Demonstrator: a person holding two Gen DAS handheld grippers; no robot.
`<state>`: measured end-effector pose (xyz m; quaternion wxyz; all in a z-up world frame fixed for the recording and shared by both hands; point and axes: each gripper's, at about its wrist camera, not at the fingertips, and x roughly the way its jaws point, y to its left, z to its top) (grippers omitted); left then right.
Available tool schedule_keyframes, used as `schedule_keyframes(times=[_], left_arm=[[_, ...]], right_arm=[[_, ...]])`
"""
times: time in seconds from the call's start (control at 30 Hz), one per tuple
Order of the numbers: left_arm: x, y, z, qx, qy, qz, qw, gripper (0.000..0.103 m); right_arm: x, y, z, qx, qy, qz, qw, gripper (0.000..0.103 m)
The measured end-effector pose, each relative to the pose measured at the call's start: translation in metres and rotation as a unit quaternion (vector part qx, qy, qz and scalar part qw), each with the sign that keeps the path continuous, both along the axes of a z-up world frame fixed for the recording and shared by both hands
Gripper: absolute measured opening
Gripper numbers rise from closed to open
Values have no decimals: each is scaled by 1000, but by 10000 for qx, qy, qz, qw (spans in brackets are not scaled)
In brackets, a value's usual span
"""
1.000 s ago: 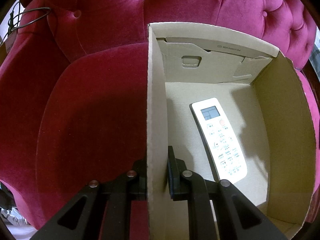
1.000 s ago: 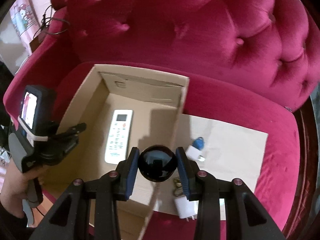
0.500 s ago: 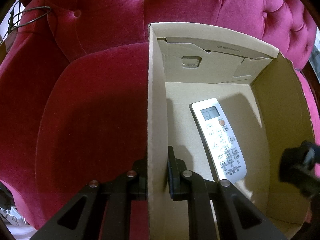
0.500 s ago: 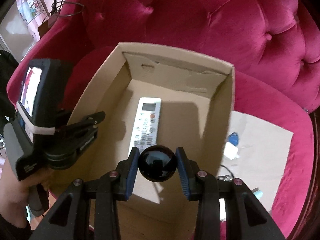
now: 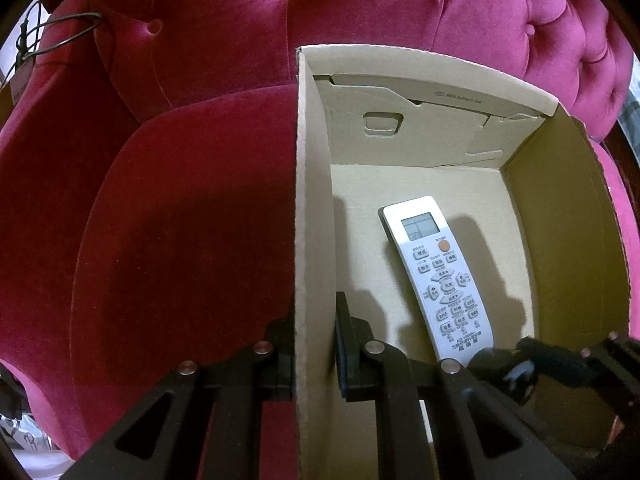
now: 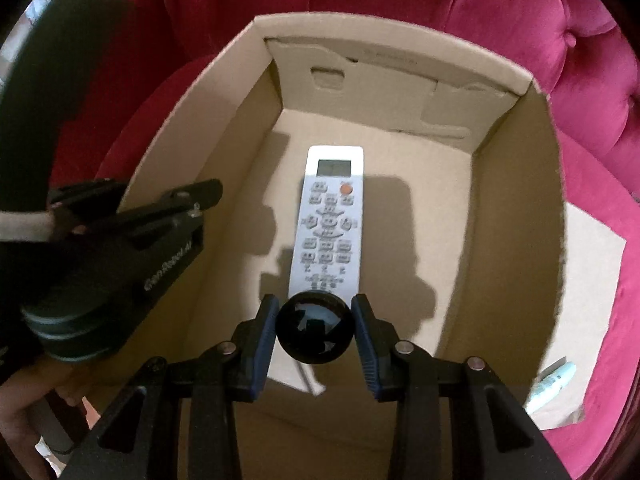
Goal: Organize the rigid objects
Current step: 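Carry the black cap into the box and release it beside the remote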
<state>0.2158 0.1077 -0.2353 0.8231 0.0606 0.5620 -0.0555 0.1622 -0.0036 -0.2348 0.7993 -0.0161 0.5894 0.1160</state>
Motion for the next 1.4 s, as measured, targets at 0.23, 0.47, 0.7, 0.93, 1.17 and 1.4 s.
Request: schedule_keyframes(times=[0.23,0.47,0.7,0.93,1.17,1.4], left_arm=[[0,0,0,3,-1,-6,10000,14],[0,0,0,11,0,-4,10000,14],[1,0,0,8,1,-13,10000,14],[1,0,0,15,4,-10,10000,14],[1,0,-1,32,-2,-20,10000,14],[1,0,-1,15,1,-17,10000,14]], right_arm=[[-1,1,-16,29,168,-98,9998,40],[1,4,-17,-55,177,-43,9998,40],[0,9,-16,-109,170,46,9998,41],[-2,10,-8,-132,43,66,9999,48],[-4,9,0,-161,-23,100,9998,49],[-8,6,12,-179,-130,118,9997,50]])
